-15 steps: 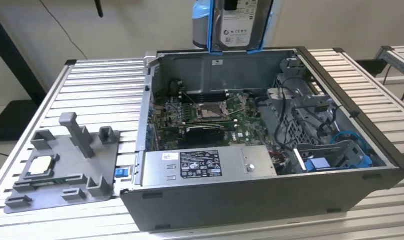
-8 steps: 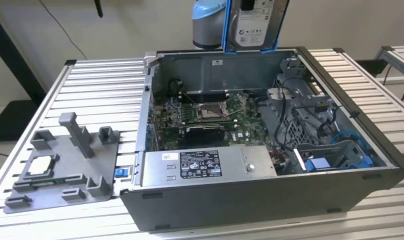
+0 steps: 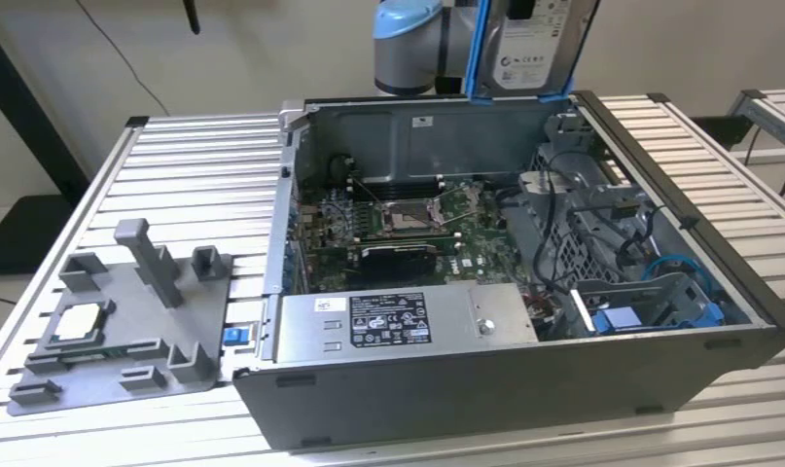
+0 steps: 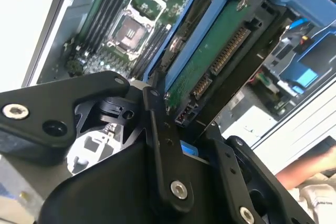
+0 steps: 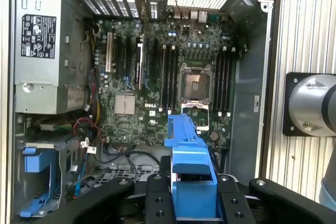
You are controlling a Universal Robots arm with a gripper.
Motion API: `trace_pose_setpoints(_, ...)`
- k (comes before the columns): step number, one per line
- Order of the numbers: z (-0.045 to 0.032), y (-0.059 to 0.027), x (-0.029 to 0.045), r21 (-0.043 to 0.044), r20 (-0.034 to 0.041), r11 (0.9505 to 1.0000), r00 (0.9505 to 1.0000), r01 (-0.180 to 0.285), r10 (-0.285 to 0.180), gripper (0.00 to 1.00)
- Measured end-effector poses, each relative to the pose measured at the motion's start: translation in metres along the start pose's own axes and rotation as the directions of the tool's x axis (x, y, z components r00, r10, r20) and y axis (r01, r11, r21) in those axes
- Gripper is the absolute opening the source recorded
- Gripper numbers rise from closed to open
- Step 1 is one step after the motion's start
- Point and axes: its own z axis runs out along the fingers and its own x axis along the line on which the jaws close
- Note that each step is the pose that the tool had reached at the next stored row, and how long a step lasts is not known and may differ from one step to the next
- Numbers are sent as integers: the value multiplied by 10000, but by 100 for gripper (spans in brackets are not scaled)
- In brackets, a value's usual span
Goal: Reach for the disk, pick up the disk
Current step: 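Pick up the disk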
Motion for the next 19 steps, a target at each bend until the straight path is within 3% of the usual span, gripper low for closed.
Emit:
trace_pose_setpoints(13, -13, -584, 17, -15, 1, 10000, 10000, -1, 1, 0)
trace_pose_setpoints(16, -15, -656, 19, -16, 1, 10000, 10000, -1, 1, 0)
trace_pose_setpoints(19, -15, -666, 19, -16, 1, 10000, 10000, -3, 3, 0)
